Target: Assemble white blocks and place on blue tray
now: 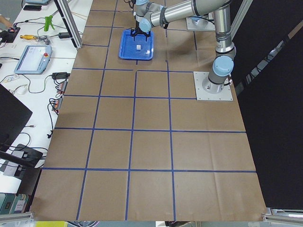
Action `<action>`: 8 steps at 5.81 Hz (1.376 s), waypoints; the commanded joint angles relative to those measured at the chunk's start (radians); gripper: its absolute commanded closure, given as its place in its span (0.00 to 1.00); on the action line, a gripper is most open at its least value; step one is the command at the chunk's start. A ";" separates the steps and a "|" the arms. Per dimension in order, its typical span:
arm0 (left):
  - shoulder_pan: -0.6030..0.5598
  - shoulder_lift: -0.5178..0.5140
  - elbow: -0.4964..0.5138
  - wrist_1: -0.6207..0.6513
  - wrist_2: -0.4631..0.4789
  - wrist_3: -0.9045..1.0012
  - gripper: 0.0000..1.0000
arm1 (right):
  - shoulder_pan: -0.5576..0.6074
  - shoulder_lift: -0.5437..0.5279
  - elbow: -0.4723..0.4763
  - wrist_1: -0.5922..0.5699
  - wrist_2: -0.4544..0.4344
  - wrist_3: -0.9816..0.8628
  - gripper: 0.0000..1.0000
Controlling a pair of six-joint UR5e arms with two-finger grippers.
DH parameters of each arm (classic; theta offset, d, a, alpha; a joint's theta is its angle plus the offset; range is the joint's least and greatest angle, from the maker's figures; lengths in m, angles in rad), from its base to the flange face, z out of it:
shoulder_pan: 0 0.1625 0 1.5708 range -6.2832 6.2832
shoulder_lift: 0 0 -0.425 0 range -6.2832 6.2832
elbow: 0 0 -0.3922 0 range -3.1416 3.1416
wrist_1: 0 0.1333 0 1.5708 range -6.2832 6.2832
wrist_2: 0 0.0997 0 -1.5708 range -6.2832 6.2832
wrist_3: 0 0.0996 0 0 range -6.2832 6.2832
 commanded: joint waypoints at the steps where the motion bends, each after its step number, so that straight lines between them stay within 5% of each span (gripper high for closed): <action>1: 0.011 0.165 0.027 -0.178 0.001 -0.197 0.02 | 0.006 -0.042 -0.050 0.020 0.014 0.006 0.82; 3: 0.093 0.258 0.073 -0.396 0.002 -0.425 0.02 | 0.067 -0.122 -0.057 0.089 0.047 0.015 0.83; 5: 0.163 0.348 0.073 -0.483 0.013 -0.805 0.02 | 0.214 -0.144 -0.053 0.103 0.101 0.177 0.83; 7: 0.304 0.438 0.114 -0.619 0.007 -0.851 0.01 | 0.352 -0.159 -0.037 0.002 0.118 0.390 0.82; 8: 0.345 0.447 0.122 -0.621 0.001 -0.907 0.01 | 0.409 -0.161 0.033 -0.140 0.121 0.507 0.82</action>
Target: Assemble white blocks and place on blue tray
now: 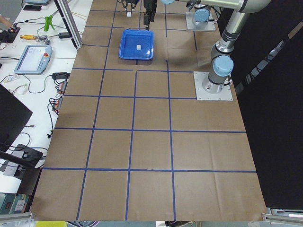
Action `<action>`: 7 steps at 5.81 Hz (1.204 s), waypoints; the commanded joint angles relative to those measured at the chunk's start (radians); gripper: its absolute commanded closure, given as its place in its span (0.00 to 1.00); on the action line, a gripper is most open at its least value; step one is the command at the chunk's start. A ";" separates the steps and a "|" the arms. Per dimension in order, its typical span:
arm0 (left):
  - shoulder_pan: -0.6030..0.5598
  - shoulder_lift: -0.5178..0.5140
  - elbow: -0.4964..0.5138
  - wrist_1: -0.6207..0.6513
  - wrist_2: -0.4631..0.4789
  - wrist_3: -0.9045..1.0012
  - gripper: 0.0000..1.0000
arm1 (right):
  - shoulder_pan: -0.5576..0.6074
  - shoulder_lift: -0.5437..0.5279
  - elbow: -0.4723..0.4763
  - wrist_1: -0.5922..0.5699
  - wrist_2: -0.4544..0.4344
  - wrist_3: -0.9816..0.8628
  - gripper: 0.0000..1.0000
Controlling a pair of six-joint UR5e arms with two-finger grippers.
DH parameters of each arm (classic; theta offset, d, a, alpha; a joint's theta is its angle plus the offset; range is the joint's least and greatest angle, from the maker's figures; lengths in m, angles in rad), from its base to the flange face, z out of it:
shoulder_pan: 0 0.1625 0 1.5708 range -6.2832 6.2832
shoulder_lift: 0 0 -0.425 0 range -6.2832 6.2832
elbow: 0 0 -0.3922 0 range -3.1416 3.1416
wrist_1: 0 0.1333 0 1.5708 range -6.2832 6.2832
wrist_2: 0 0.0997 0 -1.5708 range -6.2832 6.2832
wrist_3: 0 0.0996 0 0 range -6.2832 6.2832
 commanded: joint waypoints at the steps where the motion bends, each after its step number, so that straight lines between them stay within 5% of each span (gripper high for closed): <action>1: 0.047 0.022 0.006 -0.017 0.004 -0.043 0.01 | 0.105 -0.002 0.105 -0.252 0.003 0.225 0.82; 4: 0.051 0.030 0.006 -0.009 0.001 -0.050 0.01 | 0.229 0.028 0.306 -0.674 0.002 0.505 0.82; 7: 0.053 0.031 0.009 -0.009 0.001 -0.050 0.01 | 0.269 0.094 0.336 -0.809 -0.013 0.576 0.82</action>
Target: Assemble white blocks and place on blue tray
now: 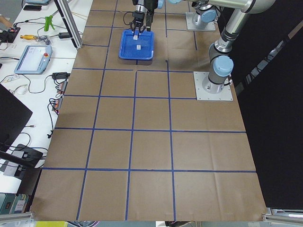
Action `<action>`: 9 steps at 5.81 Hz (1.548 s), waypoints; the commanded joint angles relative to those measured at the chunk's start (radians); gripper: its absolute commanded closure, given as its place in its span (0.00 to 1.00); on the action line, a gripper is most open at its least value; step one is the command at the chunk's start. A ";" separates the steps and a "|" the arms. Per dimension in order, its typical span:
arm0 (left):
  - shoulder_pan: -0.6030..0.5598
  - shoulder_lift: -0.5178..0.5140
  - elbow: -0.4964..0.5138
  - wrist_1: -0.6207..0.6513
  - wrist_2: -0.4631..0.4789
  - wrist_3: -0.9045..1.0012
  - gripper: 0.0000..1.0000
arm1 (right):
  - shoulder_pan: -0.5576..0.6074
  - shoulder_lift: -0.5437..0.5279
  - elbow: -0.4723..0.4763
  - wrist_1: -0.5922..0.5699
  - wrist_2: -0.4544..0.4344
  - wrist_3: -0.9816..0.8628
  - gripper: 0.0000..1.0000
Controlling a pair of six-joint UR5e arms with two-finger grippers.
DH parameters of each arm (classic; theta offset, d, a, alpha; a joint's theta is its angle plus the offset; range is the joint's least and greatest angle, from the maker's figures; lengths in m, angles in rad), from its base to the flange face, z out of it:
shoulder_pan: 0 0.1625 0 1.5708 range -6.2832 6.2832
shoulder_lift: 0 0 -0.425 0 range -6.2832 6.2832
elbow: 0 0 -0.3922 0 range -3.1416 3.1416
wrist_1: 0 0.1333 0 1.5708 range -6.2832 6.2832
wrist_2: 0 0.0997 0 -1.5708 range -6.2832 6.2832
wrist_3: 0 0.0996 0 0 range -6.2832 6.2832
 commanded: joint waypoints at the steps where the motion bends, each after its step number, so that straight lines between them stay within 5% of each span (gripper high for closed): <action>1: 0.001 -0.001 0.001 0.002 -0.001 0.000 0.01 | 0.016 0.030 0.004 -0.037 -0.008 0.018 0.82; 9: 0.000 -0.009 0.033 0.015 0.008 0.003 0.01 | 0.062 0.063 0.004 -0.043 -0.011 0.007 0.80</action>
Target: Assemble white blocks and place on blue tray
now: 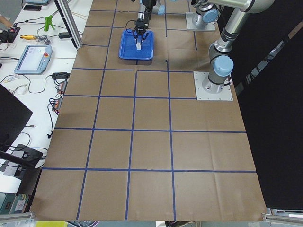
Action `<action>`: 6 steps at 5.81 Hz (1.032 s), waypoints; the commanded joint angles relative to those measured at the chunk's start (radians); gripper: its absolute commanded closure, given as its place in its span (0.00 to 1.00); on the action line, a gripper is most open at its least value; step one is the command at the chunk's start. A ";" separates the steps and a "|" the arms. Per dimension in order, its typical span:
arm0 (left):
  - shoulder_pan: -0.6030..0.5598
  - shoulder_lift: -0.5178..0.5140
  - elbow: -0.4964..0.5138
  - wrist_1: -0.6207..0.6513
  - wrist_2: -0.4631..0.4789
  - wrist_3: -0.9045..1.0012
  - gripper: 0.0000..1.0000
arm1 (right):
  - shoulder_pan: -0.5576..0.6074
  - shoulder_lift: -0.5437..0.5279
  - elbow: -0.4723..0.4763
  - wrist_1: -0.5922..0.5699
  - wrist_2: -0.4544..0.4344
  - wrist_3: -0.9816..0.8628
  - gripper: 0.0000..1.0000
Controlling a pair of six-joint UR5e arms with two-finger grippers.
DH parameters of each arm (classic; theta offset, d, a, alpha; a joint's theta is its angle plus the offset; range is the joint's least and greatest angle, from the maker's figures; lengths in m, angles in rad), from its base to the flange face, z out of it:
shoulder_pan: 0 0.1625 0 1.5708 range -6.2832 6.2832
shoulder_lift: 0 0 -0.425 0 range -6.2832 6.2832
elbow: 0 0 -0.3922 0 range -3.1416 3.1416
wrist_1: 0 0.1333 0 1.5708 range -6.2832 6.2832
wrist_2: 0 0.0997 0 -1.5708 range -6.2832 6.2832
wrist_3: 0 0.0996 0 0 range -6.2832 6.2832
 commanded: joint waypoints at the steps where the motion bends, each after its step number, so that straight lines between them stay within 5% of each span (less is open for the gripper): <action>1: 0.000 -0.006 0.002 0.002 0.000 0.000 0.01 | 0.006 -0.004 0.002 0.001 0.000 0.001 0.80; 4: 0.000 -0.003 0.000 0.002 0.000 0.000 0.01 | 0.006 -0.004 0.002 0.003 0.000 0.003 0.80; 6: -0.001 -0.003 0.000 0.000 -0.002 -0.002 0.01 | 0.006 -0.003 0.000 0.001 0.002 0.003 0.56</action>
